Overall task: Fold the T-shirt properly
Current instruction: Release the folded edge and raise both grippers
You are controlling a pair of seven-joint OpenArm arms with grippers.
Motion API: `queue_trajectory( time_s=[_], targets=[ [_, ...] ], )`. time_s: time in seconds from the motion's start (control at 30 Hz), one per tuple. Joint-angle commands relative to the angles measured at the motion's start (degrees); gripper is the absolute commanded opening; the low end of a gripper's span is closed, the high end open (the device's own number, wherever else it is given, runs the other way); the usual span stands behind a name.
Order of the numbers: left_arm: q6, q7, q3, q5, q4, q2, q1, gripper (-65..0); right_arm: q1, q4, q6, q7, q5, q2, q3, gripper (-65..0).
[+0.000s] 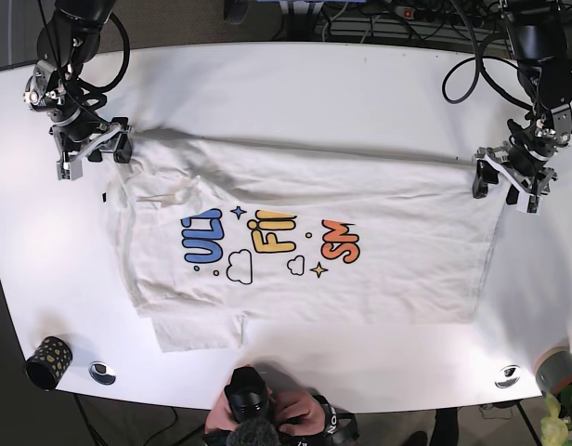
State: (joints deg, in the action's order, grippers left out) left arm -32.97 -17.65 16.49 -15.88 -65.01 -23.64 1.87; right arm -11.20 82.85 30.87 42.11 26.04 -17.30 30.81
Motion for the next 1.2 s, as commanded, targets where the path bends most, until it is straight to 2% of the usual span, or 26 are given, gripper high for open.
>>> queue_trajectory(
  time_s=[0.0,0.1,0.13,0.17,0.37,0.5,0.6,0.8,0.97,1.17],
  targets=[
    [-0.30,-2.61,-0.01,0.80,0.71,-0.76,0.11,-38.1,0.17,0.54,-0.06,0.49,0.20,-0.77,0.18,-42.2],
    [-0.30,-2.61,-0.10,0.71,0.53,-0.49,0.11,-60.4,0.17,0.54,-0.06,0.49,0.20,-0.68,0.18,-58.5],
    [-0.30,-2.61,-0.10,0.71,0.53,-0.49,0.11,-64.6,0.17,0.54,-0.06,0.49,0.20,-0.41,0.18,-61.5],
    [-0.30,-3.05,-0.10,0.71,0.44,-0.49,0.20,-65.0,0.17,0.98,-0.06,0.49,-0.06,0.03,0.18,-64.8],
    [-0.48,-8.24,1.75,0.19,-2.81,-0.76,0.99,-62.8,-1.41,4.23,-0.06,0.75,0.02,0.29,0.53,-65.0],
    [-0.57,-10.53,5.97,0.27,-8.09,-0.76,6.70,-62.6,-5.63,8.62,-0.15,0.75,0.20,0.38,0.62,-65.0],
    [-1.71,-11.05,7.03,0.27,-10.99,-0.76,9.60,-62.6,-9.41,11.96,-0.15,0.75,0.29,0.55,0.62,-65.0],
    [-6.72,-11.05,9.93,0.45,-12.66,-0.58,15.67,-62.6,-16.45,17.15,-0.15,0.75,0.20,3.19,1.94,-65.0],
    [-7.03,-11.14,13.53,0.36,-16.17,-0.41,22.00,-62.2,-22.42,20.05,-0.15,0.75,0.29,3.37,2.20,-65.0],
    [-7.03,-11.14,14.15,0.36,-19.07,-0.41,27.45,-62.1,-26.56,23.13,-0.06,0.75,0.29,5.21,2.29,-65.0]
  ],
)
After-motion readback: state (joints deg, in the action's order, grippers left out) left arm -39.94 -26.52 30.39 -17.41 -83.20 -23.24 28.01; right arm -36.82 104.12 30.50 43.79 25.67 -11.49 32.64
